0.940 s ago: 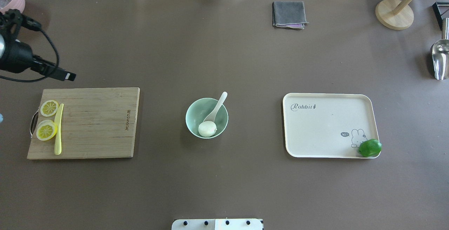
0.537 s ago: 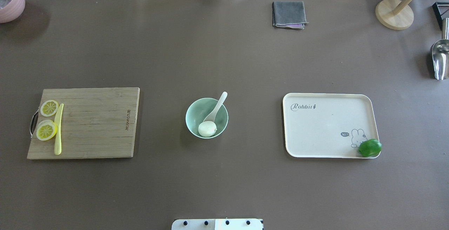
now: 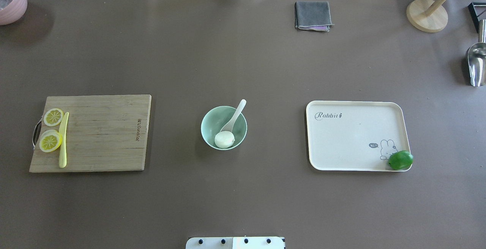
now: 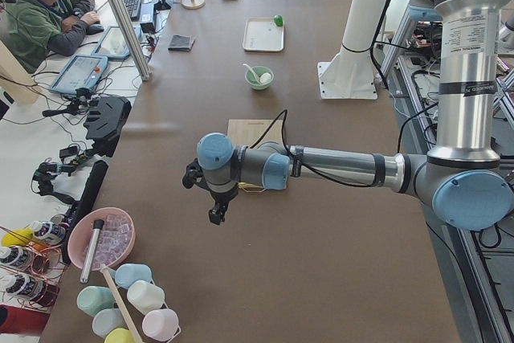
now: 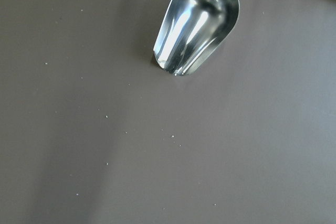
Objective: Put spoon and bun in bowl
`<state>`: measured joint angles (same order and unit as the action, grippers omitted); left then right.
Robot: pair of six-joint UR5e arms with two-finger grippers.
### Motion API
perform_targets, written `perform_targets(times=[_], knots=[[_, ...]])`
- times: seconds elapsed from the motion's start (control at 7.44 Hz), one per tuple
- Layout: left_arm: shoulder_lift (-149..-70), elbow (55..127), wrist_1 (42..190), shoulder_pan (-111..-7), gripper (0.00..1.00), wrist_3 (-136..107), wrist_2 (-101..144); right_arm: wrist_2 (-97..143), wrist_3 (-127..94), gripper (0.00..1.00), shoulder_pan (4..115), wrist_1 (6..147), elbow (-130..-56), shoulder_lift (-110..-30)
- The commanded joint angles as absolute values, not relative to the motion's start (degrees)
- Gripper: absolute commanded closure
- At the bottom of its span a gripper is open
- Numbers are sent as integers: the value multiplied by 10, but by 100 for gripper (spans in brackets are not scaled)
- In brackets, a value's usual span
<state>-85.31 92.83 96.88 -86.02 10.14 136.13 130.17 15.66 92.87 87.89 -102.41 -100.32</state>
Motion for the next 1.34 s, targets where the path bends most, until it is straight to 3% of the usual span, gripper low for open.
perform_targets(times=[0.0,0.4,0.67,1.21], knots=[[-839,919,988,-871,1,97,1356,1306,150,0,929,894,-1031,-1037],[-820,936,989,-874,1,97,1357,1309,110,0,908,881,-1031,-1027],[-816,949,981,-875,1,97,1355,1289,-51,0,842,892,-1033,-1003],[-797,956,987,-875,1,102,1350,1296,-49,0,839,889,-1028,-1004]])
